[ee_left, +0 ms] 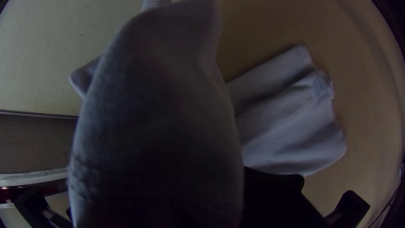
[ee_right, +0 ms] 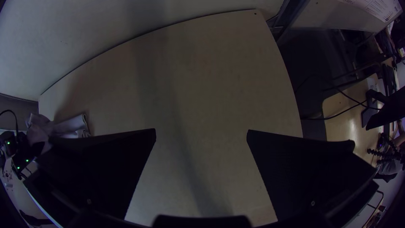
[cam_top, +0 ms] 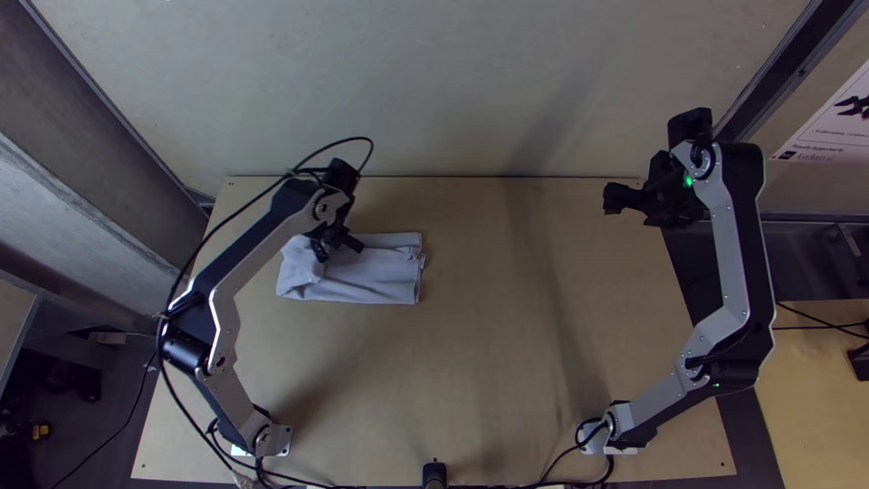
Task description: Fold the t-shirt
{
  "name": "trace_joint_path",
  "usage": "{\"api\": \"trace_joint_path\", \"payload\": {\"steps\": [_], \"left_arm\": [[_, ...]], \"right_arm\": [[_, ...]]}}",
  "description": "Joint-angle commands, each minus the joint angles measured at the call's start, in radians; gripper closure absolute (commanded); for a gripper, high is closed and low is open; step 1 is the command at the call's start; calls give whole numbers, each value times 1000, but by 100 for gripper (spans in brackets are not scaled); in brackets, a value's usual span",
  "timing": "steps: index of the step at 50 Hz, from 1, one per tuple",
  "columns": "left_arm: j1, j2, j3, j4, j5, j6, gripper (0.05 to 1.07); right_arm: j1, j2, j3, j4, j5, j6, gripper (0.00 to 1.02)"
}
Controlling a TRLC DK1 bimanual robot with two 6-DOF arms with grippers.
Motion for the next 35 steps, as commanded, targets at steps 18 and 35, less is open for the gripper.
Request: {"api": "trace_joint_path", "payload": {"steps": [18,35], "left_arm": [[-156,218,206,-109,455,-271,9],[-135,373,519,-109,921,-430,9]], "right_arm": [[-30,-90,-147,63,-27,-27,3],[-18,-179,-290,110,-27,-44,3]]}}
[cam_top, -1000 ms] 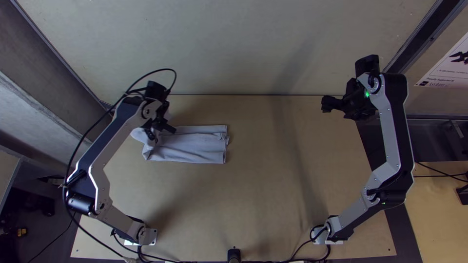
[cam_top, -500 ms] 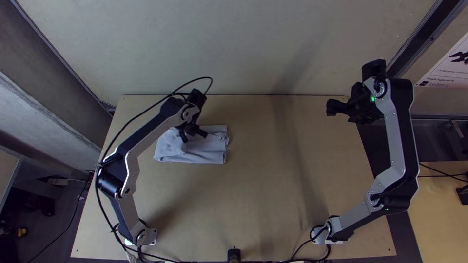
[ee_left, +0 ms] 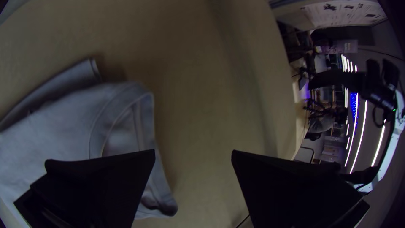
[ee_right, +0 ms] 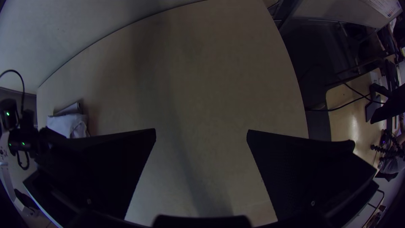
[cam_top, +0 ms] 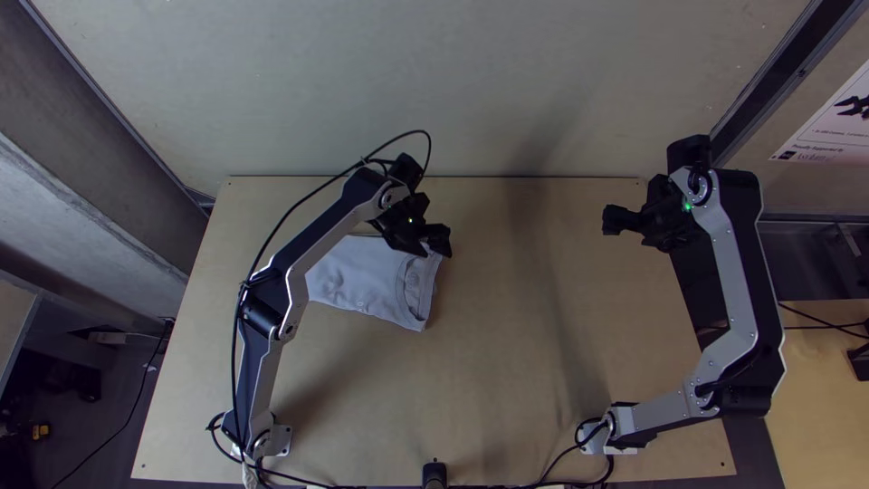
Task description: Fold the t-shirt
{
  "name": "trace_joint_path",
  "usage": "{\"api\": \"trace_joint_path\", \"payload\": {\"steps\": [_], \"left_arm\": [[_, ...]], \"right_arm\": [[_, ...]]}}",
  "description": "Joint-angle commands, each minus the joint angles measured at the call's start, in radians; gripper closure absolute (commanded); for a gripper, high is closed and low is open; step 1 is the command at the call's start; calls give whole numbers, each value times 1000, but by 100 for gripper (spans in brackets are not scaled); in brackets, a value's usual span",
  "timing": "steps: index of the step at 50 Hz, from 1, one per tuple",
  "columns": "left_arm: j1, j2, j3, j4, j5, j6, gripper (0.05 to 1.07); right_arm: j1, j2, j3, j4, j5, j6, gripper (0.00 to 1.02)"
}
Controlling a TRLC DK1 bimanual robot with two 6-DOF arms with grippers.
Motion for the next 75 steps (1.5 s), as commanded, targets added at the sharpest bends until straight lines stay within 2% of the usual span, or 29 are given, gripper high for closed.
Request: {"api": "trace_joint_path", "payload": {"steps": [1,12,22,29,37,44,52,61,70,75], "left_arm": [[16,12,34,-10,15,-44,9],[33,-57,0,-21,-23,-14,9],[56,-210,-86,-30,-166,65,9],[118,-333,-155,11,-295,129,9],[230,-449,-166,23,-299,167,9],[332,-531,-166,53,-325,198,9],[414,-636,-202,85,-347,255,9],[463,-842,-399,307,-459,290,9],[501,-1087,-635,531,-488,327,9],[532,-1199,-742,612,-494,327,9]], "right_arm": [[-2,-44,-24,8,-4,-21,3],[-11,-65,-12,67,-4,-69,4],[-14,-117,-21,187,-4,-72,4],[-15,-186,-72,351,7,-156,4],[0,-235,-109,469,84,-156,4],[8,-312,-136,643,84,-210,4],[8,-370,-132,761,84,-255,4],[-5,-432,-145,828,84,-285,4],[-20,-527,-211,885,84,-299,4],[-25,-636,-326,989,84,-304,4]]}}
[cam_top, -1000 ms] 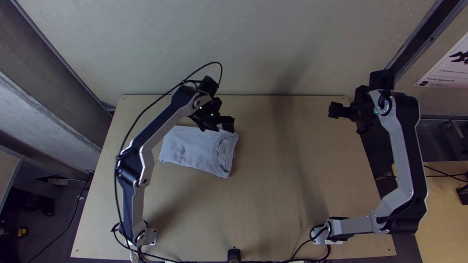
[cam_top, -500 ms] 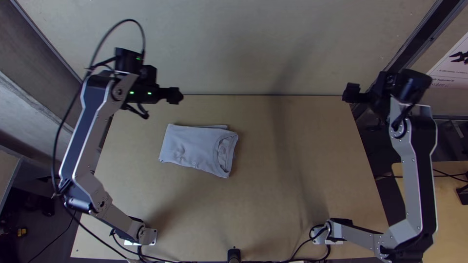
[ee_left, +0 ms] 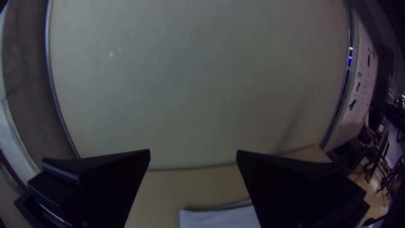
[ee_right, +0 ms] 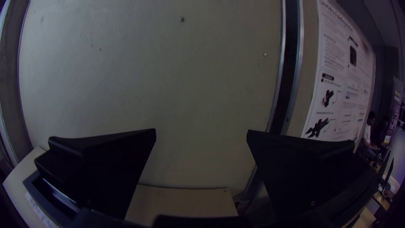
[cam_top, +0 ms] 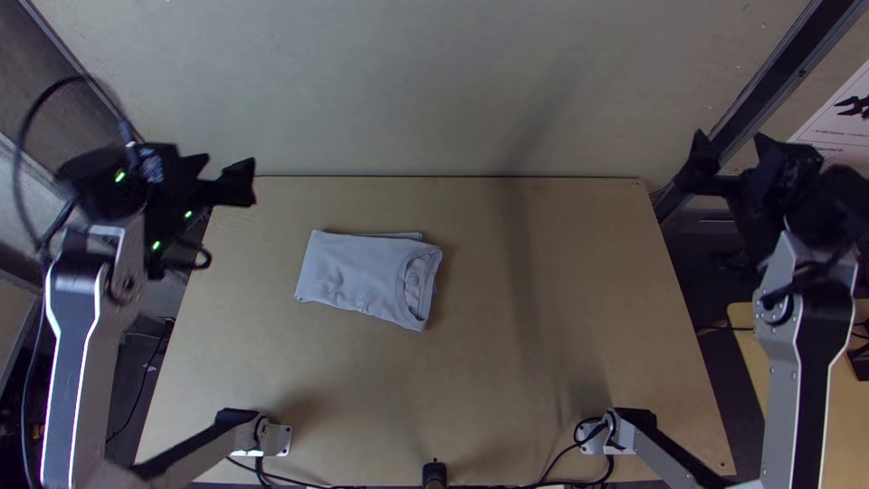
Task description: Fold the t-shirt
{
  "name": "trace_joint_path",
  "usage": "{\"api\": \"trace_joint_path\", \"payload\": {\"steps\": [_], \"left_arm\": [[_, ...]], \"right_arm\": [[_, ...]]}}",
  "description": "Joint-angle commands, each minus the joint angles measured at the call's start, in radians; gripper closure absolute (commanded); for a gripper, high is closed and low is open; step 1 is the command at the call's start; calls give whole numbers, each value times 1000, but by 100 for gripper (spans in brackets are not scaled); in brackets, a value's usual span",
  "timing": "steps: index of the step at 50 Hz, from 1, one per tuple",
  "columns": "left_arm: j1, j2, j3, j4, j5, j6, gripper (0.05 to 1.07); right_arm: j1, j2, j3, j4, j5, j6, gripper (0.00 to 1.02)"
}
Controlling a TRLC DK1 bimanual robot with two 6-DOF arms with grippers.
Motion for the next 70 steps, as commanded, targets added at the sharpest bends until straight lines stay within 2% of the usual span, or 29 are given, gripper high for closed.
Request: {"api": "trace_joint_path", "payload": {"steps": [1,5,17,25,41,44,55,61,70], "left_arm": [[38,-133,-113,70,-12,16,9],[70,-228,-218,149,-15,17,9],[103,-518,-506,317,-86,37,9],[103,-720,-670,361,-105,55,9],[110,-1075,-986,390,-156,167,10],[117,-1075,-997,372,-181,152,10],[121,-1076,-1178,562,-205,120,10],[109,-1076,-1275,588,-191,55,10],[104,-1076,-1405,596,-191,74,10]], "right_arm": [[-10,-119,-118,99,4,-26,4],[-9,-213,-230,179,-1,-45,4],[-1,-471,-488,211,-8,-80,4],[33,-691,-681,286,-10,-92,4],[122,-1040,-961,286,-11,-143,4],[130,-1055,-991,285,-8,-138,4],[113,-1055,-1105,332,7,-86,4],[110,-1055,-1211,369,15,-68,4],[91,-1055,-1349,374,19,-57,4]]}}
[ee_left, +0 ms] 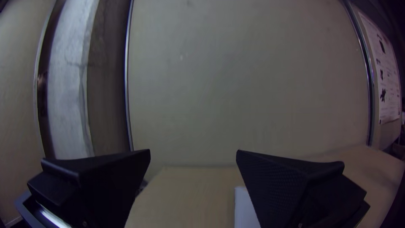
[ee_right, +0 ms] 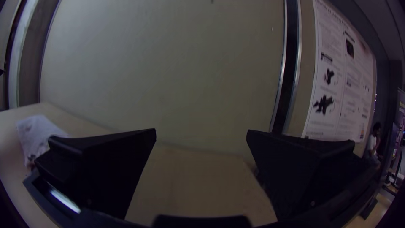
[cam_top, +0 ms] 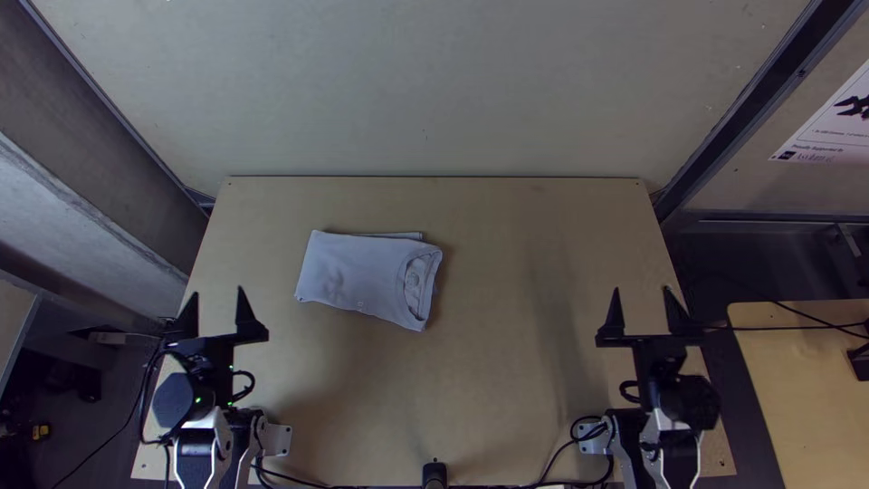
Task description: Fold the t-shirt
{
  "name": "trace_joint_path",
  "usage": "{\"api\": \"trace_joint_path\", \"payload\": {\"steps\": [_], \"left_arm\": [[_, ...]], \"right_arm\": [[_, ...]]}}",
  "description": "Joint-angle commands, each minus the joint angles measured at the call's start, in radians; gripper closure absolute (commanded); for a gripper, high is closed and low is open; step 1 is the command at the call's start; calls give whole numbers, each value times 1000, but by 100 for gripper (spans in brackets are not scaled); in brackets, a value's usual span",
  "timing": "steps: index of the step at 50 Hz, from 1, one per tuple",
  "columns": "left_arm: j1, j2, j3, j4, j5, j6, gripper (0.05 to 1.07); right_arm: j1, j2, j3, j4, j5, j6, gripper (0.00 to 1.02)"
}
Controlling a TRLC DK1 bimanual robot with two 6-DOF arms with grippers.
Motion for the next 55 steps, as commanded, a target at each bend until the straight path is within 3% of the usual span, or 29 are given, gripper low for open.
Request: {"api": "trace_joint_path", "payload": {"steps": [1,7,14,17,55], "left_arm": [[-6,-17,-62,10,-2,-11,10],[-6,-17,-88,-39,-2,-1,10],[-3,-17,-167,-74,-1,148,10],[5,-13,-167,-86,7,142,10],[7,-14,-167,-88,10,138,9]], "right_arm": [[-12,-8,-73,25,13,36,4],[-13,-8,-144,20,19,104,4],[-41,-4,-185,17,22,197,4],[-56,-4,-187,15,22,220,4],[-58,-4,-192,28,18,220,4]]}}
